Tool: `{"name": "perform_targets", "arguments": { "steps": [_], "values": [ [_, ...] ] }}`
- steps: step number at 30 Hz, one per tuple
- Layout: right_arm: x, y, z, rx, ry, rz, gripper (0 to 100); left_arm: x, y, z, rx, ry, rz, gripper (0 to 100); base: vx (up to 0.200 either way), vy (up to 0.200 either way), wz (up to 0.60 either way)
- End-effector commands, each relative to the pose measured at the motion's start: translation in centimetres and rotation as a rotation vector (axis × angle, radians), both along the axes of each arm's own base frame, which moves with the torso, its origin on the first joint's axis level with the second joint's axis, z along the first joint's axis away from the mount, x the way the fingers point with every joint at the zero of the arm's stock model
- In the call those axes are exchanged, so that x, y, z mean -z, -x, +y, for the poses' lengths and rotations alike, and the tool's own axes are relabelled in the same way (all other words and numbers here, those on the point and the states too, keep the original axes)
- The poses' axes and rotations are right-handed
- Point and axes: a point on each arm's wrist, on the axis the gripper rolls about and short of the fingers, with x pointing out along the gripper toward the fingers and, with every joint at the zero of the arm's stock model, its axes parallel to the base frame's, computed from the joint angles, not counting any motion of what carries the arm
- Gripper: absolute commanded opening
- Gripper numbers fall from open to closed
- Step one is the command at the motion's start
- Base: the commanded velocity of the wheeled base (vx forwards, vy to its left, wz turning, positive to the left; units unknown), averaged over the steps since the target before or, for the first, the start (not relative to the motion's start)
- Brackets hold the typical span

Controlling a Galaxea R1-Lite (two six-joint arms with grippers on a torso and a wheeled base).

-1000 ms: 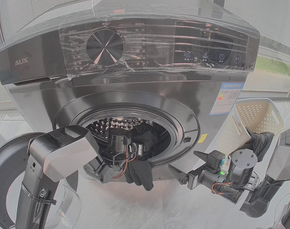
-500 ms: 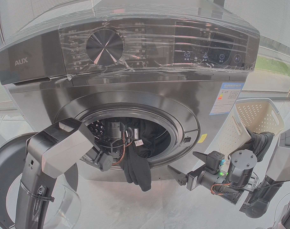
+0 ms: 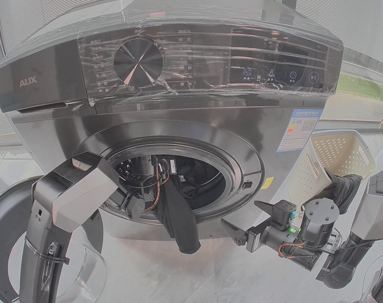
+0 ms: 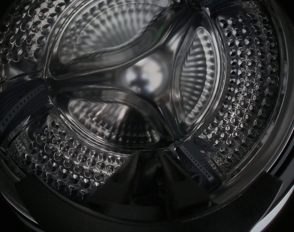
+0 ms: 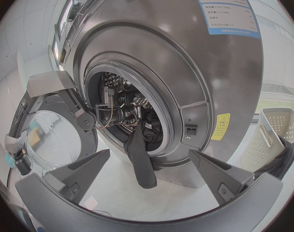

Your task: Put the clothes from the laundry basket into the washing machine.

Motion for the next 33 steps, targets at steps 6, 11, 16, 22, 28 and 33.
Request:
{"name": "perform_targets", "arguments": {
  "steps": [6, 11, 16, 22, 28, 33],
  "values": [
    [0.0, 0.0, 0.0, -0.001, 0.0, 0.0, 100, -0.6, 1.9, -0.8, 0.03, 0.012, 0.033, 100, 0.0, 0.0, 0.0],
    [0.0, 0.0, 0.0, -0.001, 0.0, 0.0, 100, 0.6, 4.4, -1.4, 0.091, -0.04, 0.143, 100, 0.0, 0.0, 0.0],
    [0.0, 0.0, 0.0, 0.001, 0.001, -0.001, 100, 2.3, 5.7, -1.5, 0.127, -0.072, 0.207, 100, 0.0, 0.0, 0.0],
    [0.0, 0.1, 0.0, -0.002, 0.001, 0.001, 100, 4.5, 6.2, -1.3, 0.134, -0.103, 0.265, 100, 0.0, 0.0, 0.0],
    [0.0, 0.0, 0.0, -0.001, -0.001, -0.001, 100, 5.6, 6.5, -1.0, 0.128, -0.117, 0.295, 100, 0.0, 0.0, 0.0],
    [0.0, 0.0, 0.0, -0.001, -0.001, -0.001, 100, 6.1, 6.2, -0.9, 0.12, -0.119, 0.299, 0, 0.0, 0.0, 0.0]
  ]
}}
